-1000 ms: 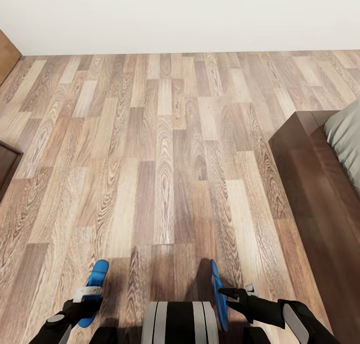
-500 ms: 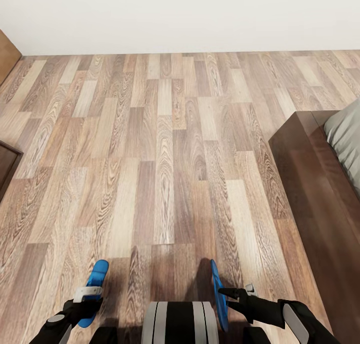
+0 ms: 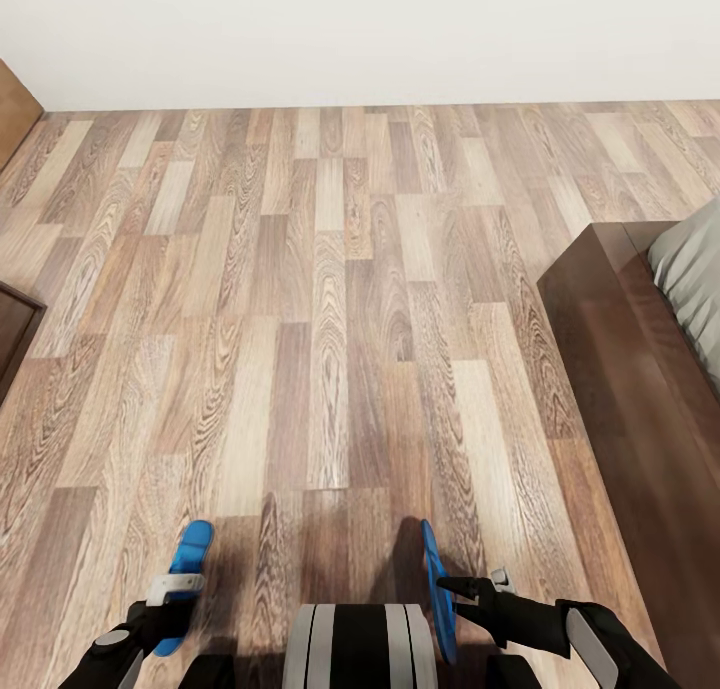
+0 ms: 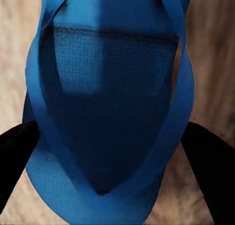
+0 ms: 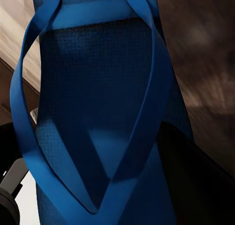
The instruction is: In the bedroom, move the book from the bed onto either nightstand, and place the two sandals side by side next to the bed.
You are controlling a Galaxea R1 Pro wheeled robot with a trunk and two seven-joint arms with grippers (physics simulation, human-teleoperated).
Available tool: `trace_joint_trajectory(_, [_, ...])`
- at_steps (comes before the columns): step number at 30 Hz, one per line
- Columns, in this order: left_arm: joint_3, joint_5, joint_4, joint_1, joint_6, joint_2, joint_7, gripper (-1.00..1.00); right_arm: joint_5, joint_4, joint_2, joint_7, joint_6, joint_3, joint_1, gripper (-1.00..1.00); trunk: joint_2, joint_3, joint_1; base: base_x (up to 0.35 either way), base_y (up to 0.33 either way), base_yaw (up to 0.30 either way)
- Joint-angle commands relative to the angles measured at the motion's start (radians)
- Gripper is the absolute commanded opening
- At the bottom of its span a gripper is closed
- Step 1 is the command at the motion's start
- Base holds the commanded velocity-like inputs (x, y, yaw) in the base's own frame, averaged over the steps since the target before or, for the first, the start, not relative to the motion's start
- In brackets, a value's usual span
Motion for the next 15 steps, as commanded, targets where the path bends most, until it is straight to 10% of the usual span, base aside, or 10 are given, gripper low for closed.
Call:
trace_joint_trajectory(1, [0.008,-0.011,-0.002,0.000,0.006,-0.001,-0.009,-1.00,-0.001,0.000,0.000,0.001,0.006,-0.002,0.000,-1.00,0.000,-0.001,0.000,0.000,0.000,0.000])
trace_joint_trajectory(15, [0.008,-0.011,-0.002,0.000,0.005,-0.001,-0.009,-1.00,-0.001,0.000,0.000,0.001,0.006,-0.002,0.000,-1.00,0.000,-0.001,0.000,0.000,0.000,0.000])
